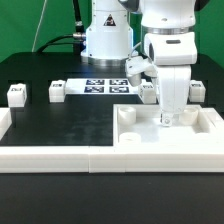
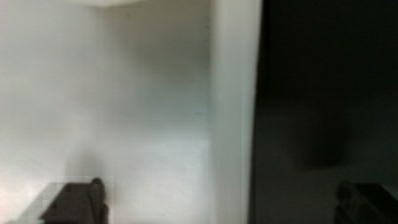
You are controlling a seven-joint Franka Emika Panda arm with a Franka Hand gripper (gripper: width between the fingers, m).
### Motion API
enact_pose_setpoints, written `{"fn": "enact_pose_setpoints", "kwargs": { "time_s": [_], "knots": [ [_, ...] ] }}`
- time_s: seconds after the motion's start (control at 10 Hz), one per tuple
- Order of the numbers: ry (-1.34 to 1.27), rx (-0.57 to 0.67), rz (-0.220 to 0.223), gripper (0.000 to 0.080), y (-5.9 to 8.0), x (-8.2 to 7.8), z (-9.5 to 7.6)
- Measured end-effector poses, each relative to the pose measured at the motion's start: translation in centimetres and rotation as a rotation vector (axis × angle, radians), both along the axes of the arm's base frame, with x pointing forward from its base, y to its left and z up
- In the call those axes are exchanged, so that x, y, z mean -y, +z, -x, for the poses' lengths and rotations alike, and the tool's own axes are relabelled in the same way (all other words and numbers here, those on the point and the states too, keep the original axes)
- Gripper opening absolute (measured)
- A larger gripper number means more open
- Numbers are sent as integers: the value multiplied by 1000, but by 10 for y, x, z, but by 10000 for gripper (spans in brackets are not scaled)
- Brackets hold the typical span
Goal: Assemble one leg
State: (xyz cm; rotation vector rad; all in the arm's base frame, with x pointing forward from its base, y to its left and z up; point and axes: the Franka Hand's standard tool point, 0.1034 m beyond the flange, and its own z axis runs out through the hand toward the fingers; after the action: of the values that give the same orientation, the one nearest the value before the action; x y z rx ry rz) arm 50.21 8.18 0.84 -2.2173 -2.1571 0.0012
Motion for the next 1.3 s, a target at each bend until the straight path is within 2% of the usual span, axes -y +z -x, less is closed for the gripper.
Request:
{"fn": "enact_pose_setpoints", "kwargs": {
  "time_s": [0.2, 0.6, 0.7, 1.0, 1.2, 1.3],
  "knots": [
    [-12, 1, 1, 649, 2, 0, 0],
    [-98, 30, 26, 649, 46, -3, 21],
    [-109, 33, 29, 649, 51, -4, 24],
    [-137, 29, 28, 649, 49, -3, 24],
    [-371, 21, 30, 649, 48, -3, 25],
    [-560, 16, 9, 649, 47, 0, 31]
  ]
}}
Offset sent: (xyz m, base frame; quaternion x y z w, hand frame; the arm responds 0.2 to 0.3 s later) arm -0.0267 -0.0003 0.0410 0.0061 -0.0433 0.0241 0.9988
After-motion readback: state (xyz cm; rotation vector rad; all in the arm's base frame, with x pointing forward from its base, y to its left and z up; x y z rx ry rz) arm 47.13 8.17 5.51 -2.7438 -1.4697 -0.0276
